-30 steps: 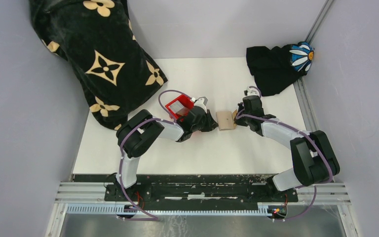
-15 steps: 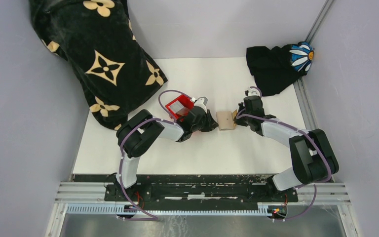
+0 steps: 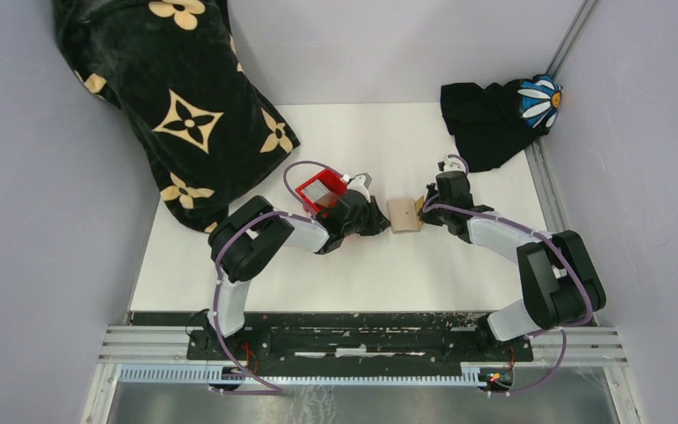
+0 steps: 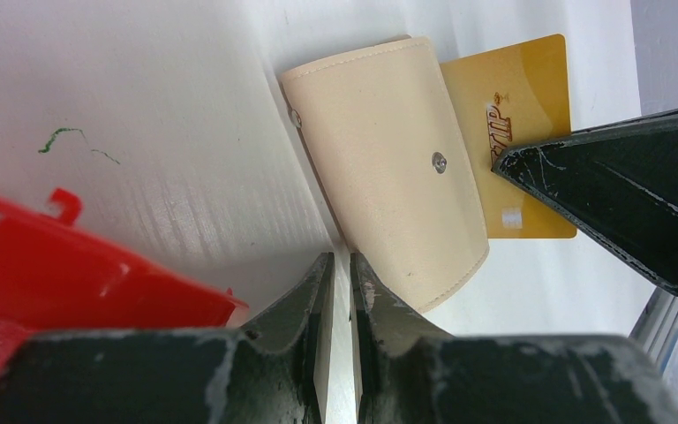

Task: Put the credit cards into the card holder
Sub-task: Open the card holder at the center of the board.

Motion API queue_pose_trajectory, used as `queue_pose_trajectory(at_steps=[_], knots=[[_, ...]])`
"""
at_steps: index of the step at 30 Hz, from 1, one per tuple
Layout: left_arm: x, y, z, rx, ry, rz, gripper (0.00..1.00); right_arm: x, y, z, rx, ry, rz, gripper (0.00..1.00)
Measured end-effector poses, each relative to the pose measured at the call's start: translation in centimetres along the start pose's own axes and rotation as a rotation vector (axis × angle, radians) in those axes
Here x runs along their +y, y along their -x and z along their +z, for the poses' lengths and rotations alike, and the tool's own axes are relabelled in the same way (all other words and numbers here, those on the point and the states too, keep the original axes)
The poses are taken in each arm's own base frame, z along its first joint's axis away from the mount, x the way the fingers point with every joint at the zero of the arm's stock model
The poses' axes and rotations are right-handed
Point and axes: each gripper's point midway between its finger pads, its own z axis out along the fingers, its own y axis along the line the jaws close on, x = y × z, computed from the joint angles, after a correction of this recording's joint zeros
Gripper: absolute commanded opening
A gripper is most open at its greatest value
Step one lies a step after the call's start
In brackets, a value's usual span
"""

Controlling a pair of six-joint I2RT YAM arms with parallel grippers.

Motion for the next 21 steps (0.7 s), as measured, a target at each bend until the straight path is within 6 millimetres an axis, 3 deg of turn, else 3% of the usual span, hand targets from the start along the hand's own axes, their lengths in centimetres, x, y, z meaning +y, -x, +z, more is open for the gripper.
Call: queue_pose_trajectory(at_steps=[21], knots=[[-0.15, 0.10, 0.26, -0.006, -0.007, 0.001, 0.20, -0.38, -0.24, -0.27, 0.011, -0.014, -0.011, 0.01]])
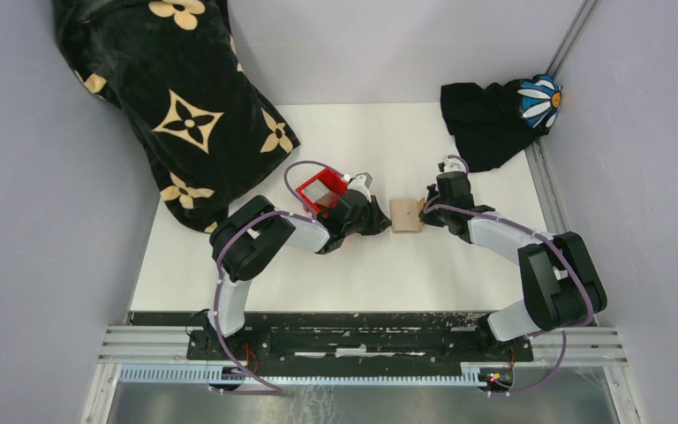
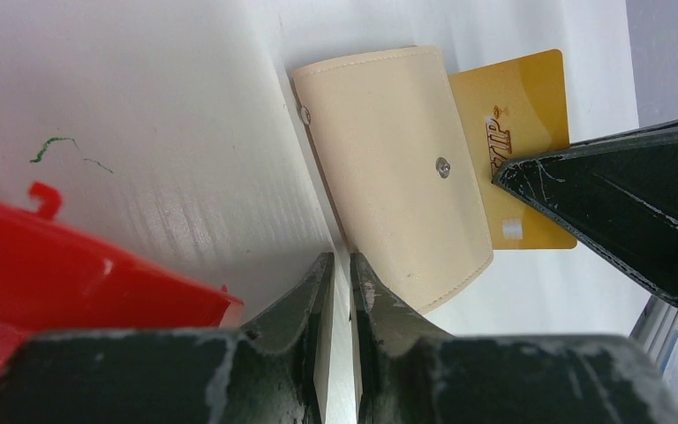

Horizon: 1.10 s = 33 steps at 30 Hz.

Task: Put the credit cards into the card holder
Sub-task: Open the card holder at the center of the board.

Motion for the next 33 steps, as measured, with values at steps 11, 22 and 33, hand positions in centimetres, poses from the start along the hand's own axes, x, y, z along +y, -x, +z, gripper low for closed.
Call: queue_pose_trajectory(at_steps=[11, 22, 33], knots=[[-0.03, 0.00, 0.04, -0.001, -0.002, 0.000, 0.20, -0.18, -0.13, -0.28, 0.007, -0.007, -0.012, 0.01], [-0.03, -0.03, 0.04, -0.001, -0.002, 0.000, 0.20, -0.21, -0.19, -0.34, 0.010, -0.008, -0.014, 0.01], [-0.05, 0.00, 0.05, -0.003, -0.001, 0.001, 0.20, 0.54, 0.48, -0.23, -0.013, 0.028, 0.015, 0.01]])
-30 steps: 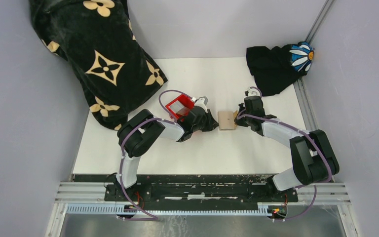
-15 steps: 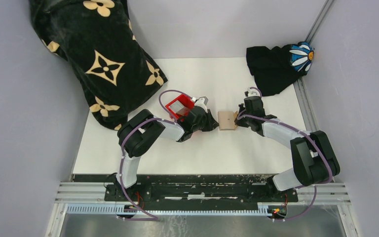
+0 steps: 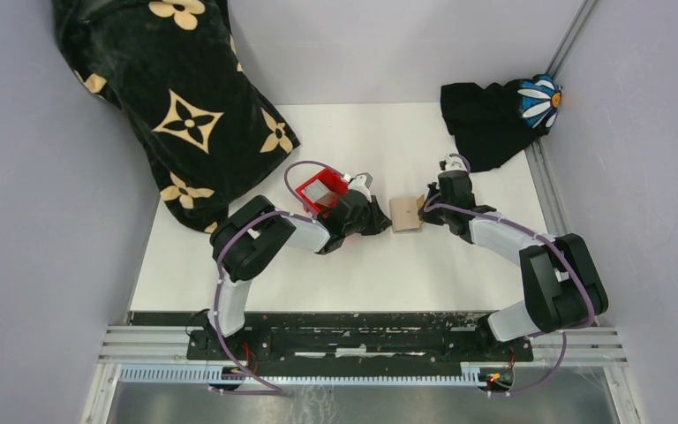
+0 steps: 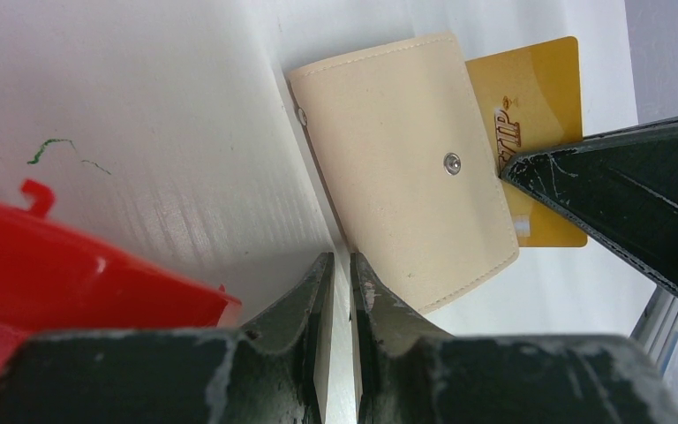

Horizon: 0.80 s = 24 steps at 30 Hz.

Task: Put the credit cards into the card holder
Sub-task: Open the card holder at the center of the board.

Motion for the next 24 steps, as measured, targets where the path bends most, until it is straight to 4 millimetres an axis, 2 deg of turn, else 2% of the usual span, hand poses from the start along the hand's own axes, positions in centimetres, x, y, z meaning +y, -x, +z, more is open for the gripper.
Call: queue_pose_trajectory(at_steps=[12, 24], knots=[[0.0, 0.0, 0.0, -0.001, 0.000, 0.000, 0.20, 0.1, 0.1, 0.4, -0.008, 0.034, 0.047, 0.01], [0.2, 0.0, -0.1, -0.012, 0.001, 0.001, 0.20, 1.5, 0.5, 0.7, -0.046, 0.137, 0.107, 0.01]])
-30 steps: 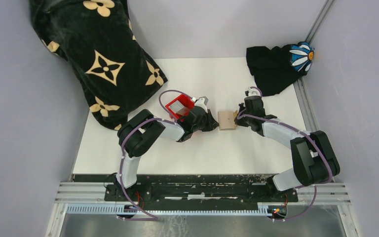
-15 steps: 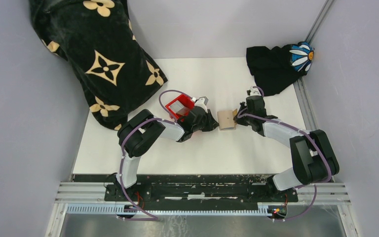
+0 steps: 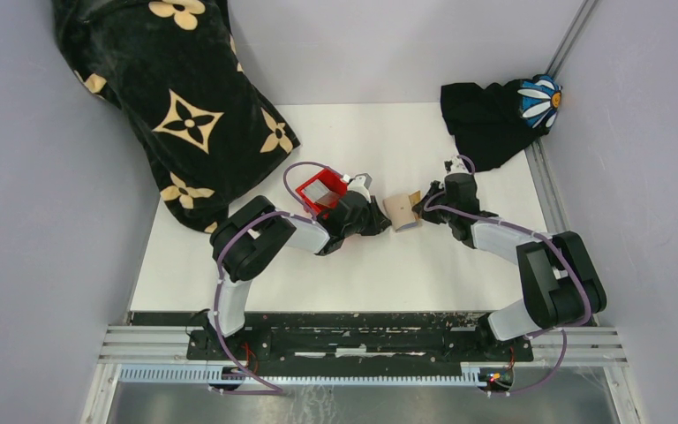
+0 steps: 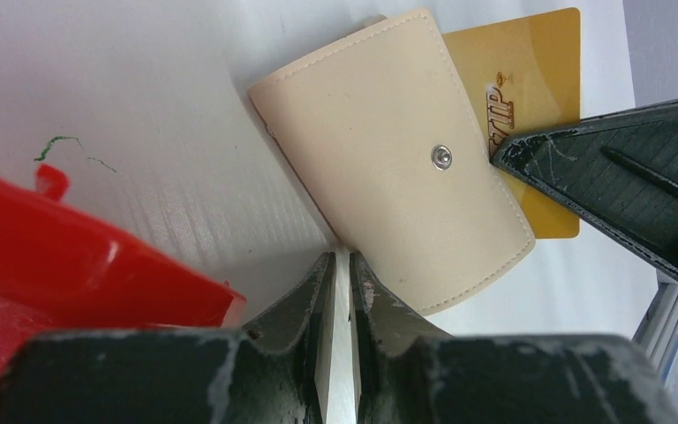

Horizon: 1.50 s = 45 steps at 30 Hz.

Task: Put the credit cards into the card holder
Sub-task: Open the card holder at the center of the board.

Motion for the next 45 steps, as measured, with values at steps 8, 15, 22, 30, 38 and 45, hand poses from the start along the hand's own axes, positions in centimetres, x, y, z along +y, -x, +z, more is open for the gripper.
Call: queue_pose_trajectory(at_steps=[8, 15, 22, 30, 38, 45], knots=[[0.0, 0.0, 0.0, 0.000, 0.000, 0.001, 0.19, 1.2, 0.7, 0.0, -0.022, 0.061, 0.011, 0.01], [0.0, 0.0, 0.3, 0.003, 0.002, 0.004, 0.18, 2.1, 0.9, -0.4, -0.030, 0.106, 0.005, 0.01], [-0.5, 0.4, 1.4, -0.002, -0.005, 0.037, 0.18, 2.9, 1.4, -1.0, -0.041, 0.141, -0.007, 0.01], [-1.3, 0.4, 2.2, 0.008, -0.001, 0.078, 0.18, 3.2, 1.1, -1.0, -0.032, 0.150, -0.038, 0.01], [-2.1, 0.2, 3.0, 0.020, 0.008, 0.108, 0.19, 3.2, -0.3, -1.0, -0.001, 0.127, -0.093, 0.01], [-2.5, 0.2, 3.7, 0.025, 0.013, 0.112, 0.19, 2.8, -0.6, -1.3, -0.007, 0.070, -0.161, 0.01]])
